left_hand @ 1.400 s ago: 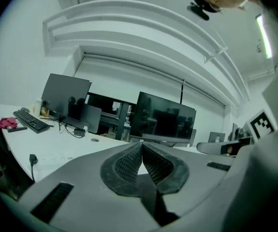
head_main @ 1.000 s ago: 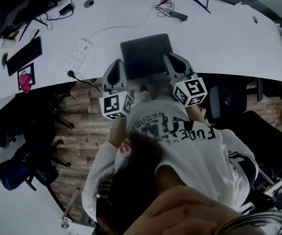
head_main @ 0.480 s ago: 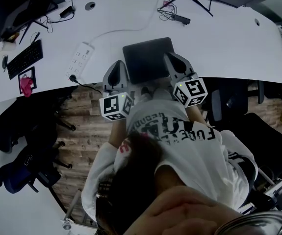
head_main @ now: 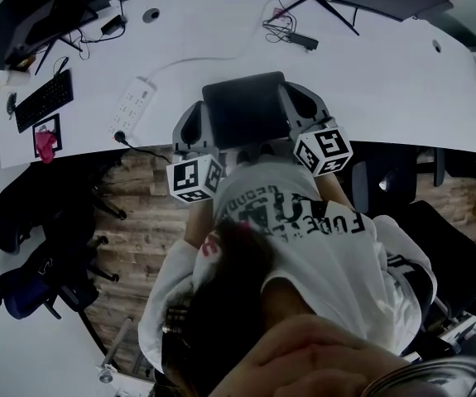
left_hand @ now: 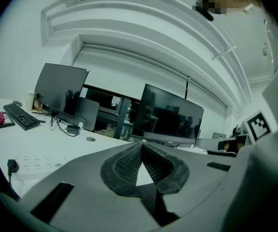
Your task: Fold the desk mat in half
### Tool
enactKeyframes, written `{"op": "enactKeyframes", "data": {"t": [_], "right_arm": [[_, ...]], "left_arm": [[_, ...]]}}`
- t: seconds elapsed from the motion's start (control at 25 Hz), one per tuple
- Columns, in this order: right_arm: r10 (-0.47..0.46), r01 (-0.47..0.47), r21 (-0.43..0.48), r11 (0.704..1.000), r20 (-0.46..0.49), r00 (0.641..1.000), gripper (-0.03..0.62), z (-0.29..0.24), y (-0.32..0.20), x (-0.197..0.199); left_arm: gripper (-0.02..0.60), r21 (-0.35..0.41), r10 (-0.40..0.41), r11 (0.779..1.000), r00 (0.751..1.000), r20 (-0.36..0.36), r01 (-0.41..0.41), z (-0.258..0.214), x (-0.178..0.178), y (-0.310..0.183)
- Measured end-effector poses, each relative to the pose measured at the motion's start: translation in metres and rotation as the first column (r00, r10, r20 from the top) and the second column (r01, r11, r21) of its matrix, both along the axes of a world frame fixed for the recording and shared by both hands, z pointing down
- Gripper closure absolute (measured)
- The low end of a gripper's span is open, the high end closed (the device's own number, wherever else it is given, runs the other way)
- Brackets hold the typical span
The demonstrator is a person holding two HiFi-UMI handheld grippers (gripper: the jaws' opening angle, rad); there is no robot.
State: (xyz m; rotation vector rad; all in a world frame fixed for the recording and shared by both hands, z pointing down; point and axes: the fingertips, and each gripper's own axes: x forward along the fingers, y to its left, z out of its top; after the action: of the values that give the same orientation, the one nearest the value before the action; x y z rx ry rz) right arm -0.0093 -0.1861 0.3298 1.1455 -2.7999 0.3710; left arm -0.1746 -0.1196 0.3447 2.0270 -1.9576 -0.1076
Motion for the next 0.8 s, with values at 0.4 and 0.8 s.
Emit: {"op": "enactKeyframes", "data": {"t": [0.4, 0.8], "right_arm": [[-0.004, 0.004, 0.003, 1.0, 0.014, 1.0, 0.594, -0.004, -0.017, 0.01], [0.015, -0.015, -0.022, 1.0, 0.033, 0.999, 0.594, 0.001, -0.011, 0.016]], "left_arm": [[0.578, 0.009, -0.01, 1.0, 1.0, -0.005, 0.01, -0.008, 0.01, -0.013], [0.578, -0.002, 0.007, 1.0, 1.0, -0.007, -0.007, -0.005, 0.011, -0.007]]}}
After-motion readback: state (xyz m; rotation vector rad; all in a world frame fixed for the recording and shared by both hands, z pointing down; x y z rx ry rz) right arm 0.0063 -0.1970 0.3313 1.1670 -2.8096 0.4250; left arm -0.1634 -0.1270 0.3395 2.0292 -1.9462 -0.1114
